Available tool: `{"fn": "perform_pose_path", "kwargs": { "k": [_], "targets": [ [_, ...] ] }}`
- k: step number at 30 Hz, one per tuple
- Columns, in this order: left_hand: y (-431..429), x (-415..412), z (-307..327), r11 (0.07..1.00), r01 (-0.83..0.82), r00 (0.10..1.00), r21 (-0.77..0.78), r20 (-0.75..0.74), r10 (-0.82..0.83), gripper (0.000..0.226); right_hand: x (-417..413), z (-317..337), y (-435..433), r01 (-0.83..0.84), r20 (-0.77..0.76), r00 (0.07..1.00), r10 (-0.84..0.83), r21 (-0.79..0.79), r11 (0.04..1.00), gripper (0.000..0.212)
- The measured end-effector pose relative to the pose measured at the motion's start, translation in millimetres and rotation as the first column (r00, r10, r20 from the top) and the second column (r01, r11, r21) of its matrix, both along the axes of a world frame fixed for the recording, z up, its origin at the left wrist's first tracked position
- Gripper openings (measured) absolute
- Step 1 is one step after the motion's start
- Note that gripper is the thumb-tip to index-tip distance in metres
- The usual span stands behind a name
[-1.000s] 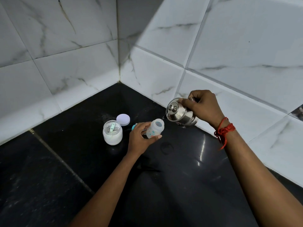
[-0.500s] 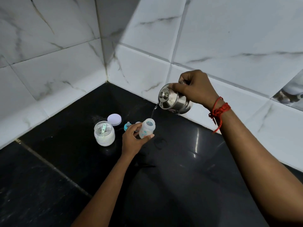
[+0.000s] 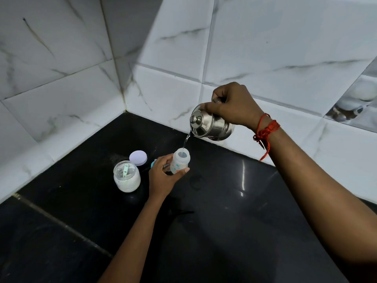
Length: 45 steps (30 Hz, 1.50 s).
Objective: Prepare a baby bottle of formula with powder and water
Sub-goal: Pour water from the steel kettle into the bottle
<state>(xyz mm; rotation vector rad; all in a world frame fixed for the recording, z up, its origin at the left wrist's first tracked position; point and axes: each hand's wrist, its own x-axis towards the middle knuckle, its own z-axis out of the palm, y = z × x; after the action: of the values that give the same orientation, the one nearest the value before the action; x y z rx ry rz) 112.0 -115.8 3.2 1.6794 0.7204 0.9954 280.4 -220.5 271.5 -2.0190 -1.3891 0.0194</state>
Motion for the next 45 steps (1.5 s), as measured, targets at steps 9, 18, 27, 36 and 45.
{"fn": "perform_pose_path", "kwargs": {
  "k": [9,18,27,36,45],
  "targets": [
    [1.1,-2.0,-1.8,1.000,0.001,1.000,0.003,-0.005,-0.001,0.056,4.1,15.1,-0.5,0.008,0.066,0.998,-0.008,0.005,1.000,0.054],
    [0.1,-1.4,-2.1,1.000,0.009,1.000,-0.016,0.002,-0.009,0.055,4.2,28.6,-2.0,0.033,0.104,0.994,-0.030,-0.025,0.999,0.049],
    [-3.5,-1.2,2.1,1.000,0.003,1.000,-0.009,0.009,-0.003,0.057,1.3,30.3,-2.2,0.032,0.113,0.993,-0.029,-0.026,0.999,0.049],
    [-10.7,-4.5,3.9,0.999,0.013,1.000,-0.042,0.011,-0.012,0.056,-1.6,26.7,0.4,0.032,0.095,0.995,-0.029,-0.030,0.999,0.047],
    [-9.4,-8.2,6.1,0.999,0.008,1.000,-0.049,0.006,-0.007,0.056,-4.9,24.5,2.1,0.032,0.089,0.996,-0.028,-0.049,0.998,0.047]
  ]
}}
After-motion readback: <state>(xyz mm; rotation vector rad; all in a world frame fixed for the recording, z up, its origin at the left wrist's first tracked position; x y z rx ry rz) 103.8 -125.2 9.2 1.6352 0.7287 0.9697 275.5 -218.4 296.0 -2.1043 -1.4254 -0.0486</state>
